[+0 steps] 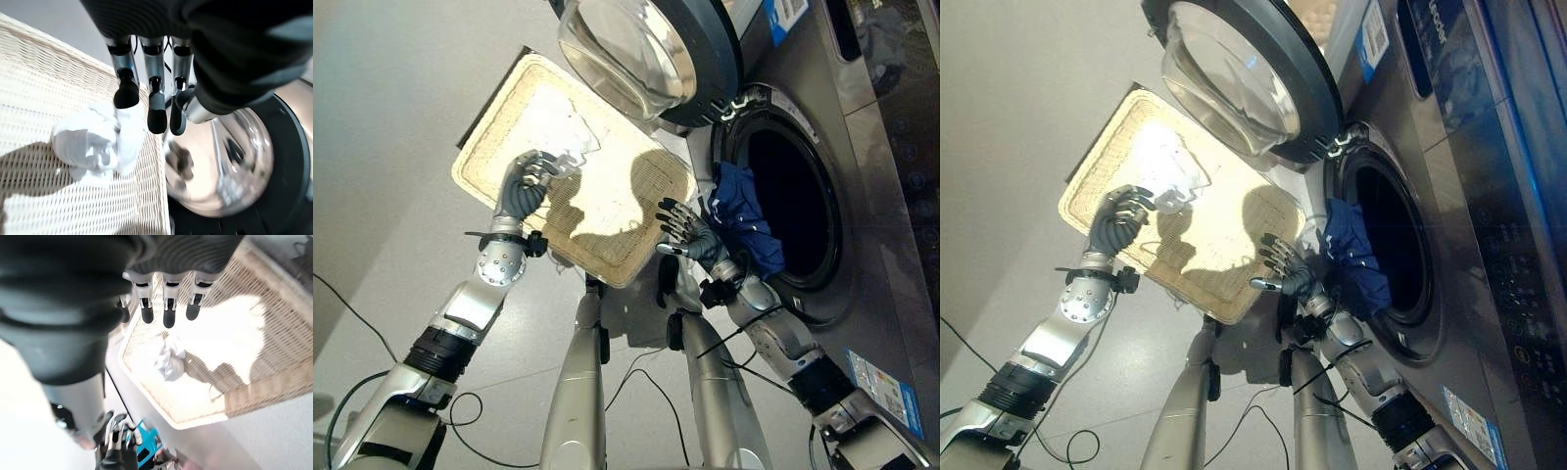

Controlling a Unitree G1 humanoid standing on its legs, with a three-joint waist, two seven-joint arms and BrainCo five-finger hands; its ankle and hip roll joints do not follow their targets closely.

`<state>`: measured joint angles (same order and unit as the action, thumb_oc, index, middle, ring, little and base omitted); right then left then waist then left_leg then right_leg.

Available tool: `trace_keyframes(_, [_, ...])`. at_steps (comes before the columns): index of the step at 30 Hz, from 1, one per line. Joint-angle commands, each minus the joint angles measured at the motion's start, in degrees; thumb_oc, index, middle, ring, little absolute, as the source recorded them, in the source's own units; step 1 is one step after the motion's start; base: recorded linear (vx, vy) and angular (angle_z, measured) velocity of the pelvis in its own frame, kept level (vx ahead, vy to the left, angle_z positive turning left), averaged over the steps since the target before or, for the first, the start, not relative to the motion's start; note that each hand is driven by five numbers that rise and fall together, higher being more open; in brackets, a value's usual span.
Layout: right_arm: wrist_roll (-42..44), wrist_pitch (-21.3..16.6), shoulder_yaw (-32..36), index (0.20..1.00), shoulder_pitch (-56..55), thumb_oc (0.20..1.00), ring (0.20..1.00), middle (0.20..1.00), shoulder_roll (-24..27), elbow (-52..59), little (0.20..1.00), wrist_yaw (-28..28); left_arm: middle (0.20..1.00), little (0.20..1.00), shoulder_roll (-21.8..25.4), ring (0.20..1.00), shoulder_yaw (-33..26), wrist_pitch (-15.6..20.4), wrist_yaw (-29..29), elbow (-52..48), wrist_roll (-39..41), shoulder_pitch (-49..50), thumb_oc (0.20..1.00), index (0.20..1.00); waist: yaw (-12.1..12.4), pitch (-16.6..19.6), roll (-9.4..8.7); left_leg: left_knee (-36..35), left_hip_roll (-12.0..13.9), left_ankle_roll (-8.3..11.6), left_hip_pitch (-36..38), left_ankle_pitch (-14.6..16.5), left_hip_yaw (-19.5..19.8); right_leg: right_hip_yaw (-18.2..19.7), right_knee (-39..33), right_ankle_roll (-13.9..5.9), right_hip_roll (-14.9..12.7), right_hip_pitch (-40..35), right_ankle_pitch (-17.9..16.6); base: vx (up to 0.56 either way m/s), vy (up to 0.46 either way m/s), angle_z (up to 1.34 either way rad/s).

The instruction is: Put the clothes into the washing machine.

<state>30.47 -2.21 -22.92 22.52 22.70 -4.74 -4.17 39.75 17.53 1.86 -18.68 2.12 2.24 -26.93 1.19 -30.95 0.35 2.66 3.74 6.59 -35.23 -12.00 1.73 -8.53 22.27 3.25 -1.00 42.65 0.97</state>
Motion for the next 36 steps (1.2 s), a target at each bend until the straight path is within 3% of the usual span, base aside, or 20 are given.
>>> trace_keyframes(1, [-0.91,-0.24,-0.17,1.0,-0.96,1.0,1.0,1.0,-0.26,6.46,1.0,-1.64,0.2,0.2,-0.02,0.2,0.66,1.29,5.52,-4.45,-3.68,-0.29,0.2,0.2,-0.51,1.16,2.49,0.35,-4.38,-3.23,0.98,2.65,-2.86,-1.09,-4.62,-5.32,1.07,-5.1,-1.13,-0.05,-0.062,0.01])
trace_keyframes(7, [-2.48,-1.0,-1.71,1.0,-0.31,1.0,1.0,1.0,0.77,5.97,1.0,0.84,0.2,0.2,1.35,0.2,2.8,3.87,10.44,-7.94,1.7,0.8,0.2,0.2,-0.08,1.16,2.76,0.06,-4.45,-3.42,1.23,2.28,-2.58,-1.47,-5.82,-5.36,0.89,-5.9,-1.96,-0.03,-0.027,-0.01])
trace_keyframes(9, [-2.25,-1.36,-1.92,1.0,-0.05,1.0,1.0,1.0,0.79,5.2,1.0,1.55,0.2,0.2,1.32,0.2,3.01,4.21,9.65,-8.35,1.55,0.99,0.2,0.2,0.02,1.16,2.89,0.04,-4.5,-3.5,1.22,2.25,-2.43,-1.45,-6.13,-5.35,0.81,-6.01,-2.15,0.0,0.0,0.0])
trace_keyframes(11, [-2.76,-1.81,-1.98,1.0,0.13,1.0,1.0,1.0,0.53,3.68,1.0,1.56,0.2,0.2,0.97,0.2,2.82,3.26,4.39,-7.87,-0.38,1.39,0.2,0.2,0.04,1.16,3.02,0.08,-4.74,-3.58,1.41,2.25,-2.04,-1.13,-6.72,-5.34,0.87,-6.33,-2.51,0.0,0.0,0.0])
trace_keyframes(12, [-3.37,-1.94,-2.21,1.0,0.4,1.0,1.0,1.0,0.35,2.79,1.0,1.72,0.944,0.944,0.97,0.944,2.02,1.68,-3.9,-5.8,-4.9,1.27,0.944,0.944,-0.02,1.16,2.79,0.84,-4.92,-3.53,1.16,2.48,-1.9,-1.09,-7.06,-5.35,0.79,-6.33,-2.75,0.0,0.0,0.0])
trace_keyframes(13, [-3.75,-1.78,-2.48,1.0,0.63,1.0,1.0,1.0,0.21,2.44,1.0,1.95,1.0,1.0,0.95,1.0,1.64,0.18,-6.93,-4.64,-6.15,0.94,1.0,1.0,-0.09,1.16,2.56,1.18,-5.01,-3.52,1.16,2.66,-1.91,-1.06,-7.33,-5.34,0.75,-6.46,-2.85,0.0,0.0,0.0])
trace_keyframes(19, [-4.03,-0.25,-3.77,1.0,1.72,1.0,1.0,1.0,0.14,0.84,1.0,3.01,1.0,1.0,0.31,1.0,0.34,-5.72,-16.06,5.7,-9.06,-3.38,1.0,1.0,-1.05,1.16,0.61,4.08,-4.99,-3.27,-0.24,3.63,-2.41,-0.52,-6.35,-5.26,0.79,-5.46,-2.78,0.01,0.008,-0.01])
trace_keyframes(21, [-2.73,0.58,-4.15,1.0,2.52,1.0,1.0,1.0,1.1,-0.49,1.0,2.41,1.0,1.0,1.93,1.0,2.04,-11.97,-19.44,12.49,-14.69,-8.22,1.0,1.0,-2.01,1.16,-0.16,5.42,-4.74,-3.03,-1.16,3.9,-3.17,0.09,-5.28,-5.11,1.08,-4.52,-2.6,0.05,0.083,-0.04])
trace_keyframes(25, [-0.91,1.4,-5.68,1.0,3.56,1.0,1.0,1.0,3.09,-1.37,1.0,2.46,1.0,1.0,3.19,1.0,4.99,-15.43,-22.06,22.81,-12.48,-14.93,1.0,1.0,-3.76,1.16,-0.99,6.58,-4.08,-2.69,-2.38,4.08,-4.91,1.23,-4.35,-4.92,1.53,-2.95,-2.69,0.04,0.093,-0.03])
trace_keyframes(27, [-0.58,1.46,-5.75,1.0,3.61,1.0,1.0,1.0,3.25,-1.43,1.0,2.52,1.0,1.0,3.17,1.0,5.16,-15.67,-22.16,23.47,-12.28,-15.37,1.0,1.0,-3.88,1.16,-1.07,6.65,-4.06,-2.68,-2.43,4.11,-5.04,1.34,-4.37,-4.9,1.56,-2.86,-2.74,0.03,0.087,-0.13])
trace_keyframes(28, [1.14,1.5,-6.31,1.0,3.89,1.0,1.0,1.0,4.16,-2.06,1.0,2.16,1.0,1.0,2.78,1.0,6.09,-15.19,-22.72,29.1,-10.54,-18.57,1.0,1.0,-4.85,1.16,-1.48,7.02,-3.76,-2.54,-2.98,4.2,-6.09,1.87,-4.44,-4.86,1.76,-2.05,-3.08,0.05,0.198,-0.18])
trace_keyframes(33, [2.87,2.53,-7.74,1.0,5.62,1.0,1.0,1.0,4.41,-4.06,1.0,2.34,1.0,1.0,0.0,1.0,8.23,-18.28,-21.2,39.25,-7.0,-27.27,1.0,1.0,-7.22,1.16,-2.51,9.32,-4.21,-2.34,-5.59,5.4,-8.61,2.92,-5.57,-5.11,1.48,0.66,-4.34,0.05,0.184,-0.16])
trace_keyframes(36, [2.99,3.5,-8.25,1.0,6.42,1.0,1.0,1.0,4.26,-3.85,1.0,3.35,1.0,1.0,-0.85,1.0,9.37,-20.76,-18.56,41.94,-10.53,-29.97,1.0,1.0,-8.09,1.16,-2.96,11.05,-4.83,-2.57,-7.1,6.27,-9.4,3.63,-6.28,-5.29,1.26,2.18,-5.16,0.04,0.142,-0.13])
